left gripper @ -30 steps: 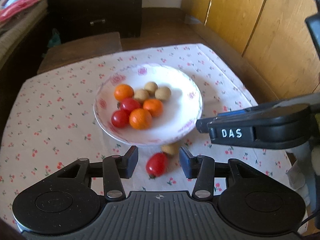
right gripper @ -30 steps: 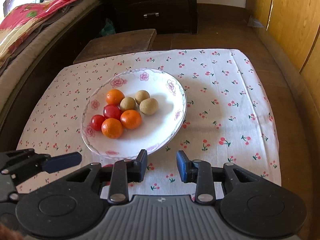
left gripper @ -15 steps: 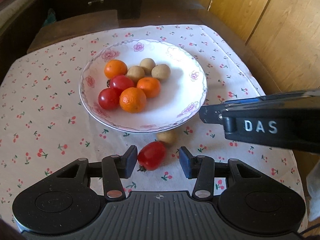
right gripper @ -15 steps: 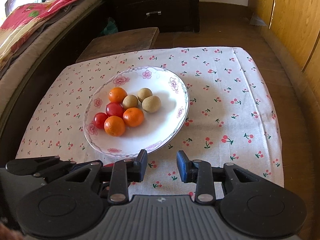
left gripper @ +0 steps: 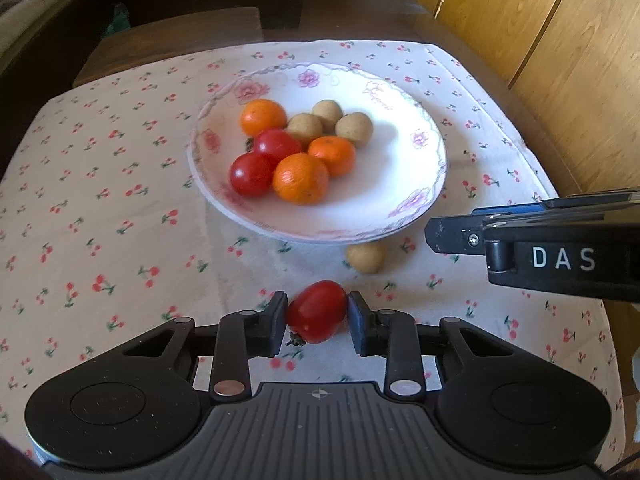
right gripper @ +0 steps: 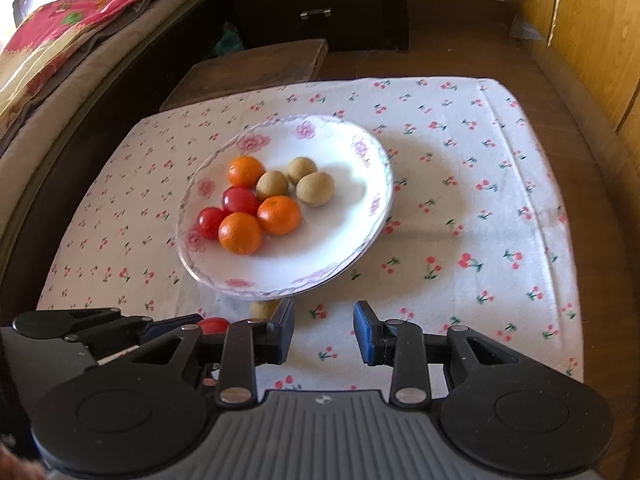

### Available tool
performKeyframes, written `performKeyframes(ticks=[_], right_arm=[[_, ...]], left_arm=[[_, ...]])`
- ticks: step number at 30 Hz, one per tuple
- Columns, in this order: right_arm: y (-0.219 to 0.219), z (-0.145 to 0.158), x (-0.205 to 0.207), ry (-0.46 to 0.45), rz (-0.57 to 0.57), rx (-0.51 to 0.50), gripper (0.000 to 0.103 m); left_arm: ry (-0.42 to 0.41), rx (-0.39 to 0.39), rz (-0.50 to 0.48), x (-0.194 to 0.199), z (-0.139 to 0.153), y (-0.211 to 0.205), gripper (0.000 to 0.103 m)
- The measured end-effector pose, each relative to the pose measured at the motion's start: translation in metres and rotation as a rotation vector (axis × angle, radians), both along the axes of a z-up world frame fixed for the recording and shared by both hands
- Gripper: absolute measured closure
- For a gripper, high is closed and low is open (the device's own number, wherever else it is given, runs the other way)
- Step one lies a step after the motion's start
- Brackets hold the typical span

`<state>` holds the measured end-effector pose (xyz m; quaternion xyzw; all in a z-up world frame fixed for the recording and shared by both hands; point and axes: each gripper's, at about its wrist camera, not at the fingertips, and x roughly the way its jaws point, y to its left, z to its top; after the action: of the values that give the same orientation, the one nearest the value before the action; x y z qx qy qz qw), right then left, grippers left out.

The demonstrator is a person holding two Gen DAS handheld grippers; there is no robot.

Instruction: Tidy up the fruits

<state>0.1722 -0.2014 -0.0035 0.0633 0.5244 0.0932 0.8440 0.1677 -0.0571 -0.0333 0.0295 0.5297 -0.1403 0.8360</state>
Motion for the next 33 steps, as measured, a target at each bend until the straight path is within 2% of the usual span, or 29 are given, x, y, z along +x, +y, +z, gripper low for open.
performKeyframes(ticks=[11,22,25,33], right_arm=[[0.027,-0.016,0.009,0.035,0.037,0.060,0.069],[0.051,-0.029,0.016,0.027,0.068,-0.009,0.069],[0.049,-0.029,0.015,0.024,0.065,-0.019,0.076],[0.036,-0.019,0.003,0.015,0.071,-0.026,0.076]], left_arm=[[-0.001,-0.037,0.010,-0.007,0.008,0.020,0.063],[0.007,-0.035,0.007,-0.007,0.005,0.024,0.063],[0.011,-0.028,0.008,-0.007,0.003,0.024,0.063],[0.007,-0.036,0.011,-0.003,0.004,0.020,0.064]])
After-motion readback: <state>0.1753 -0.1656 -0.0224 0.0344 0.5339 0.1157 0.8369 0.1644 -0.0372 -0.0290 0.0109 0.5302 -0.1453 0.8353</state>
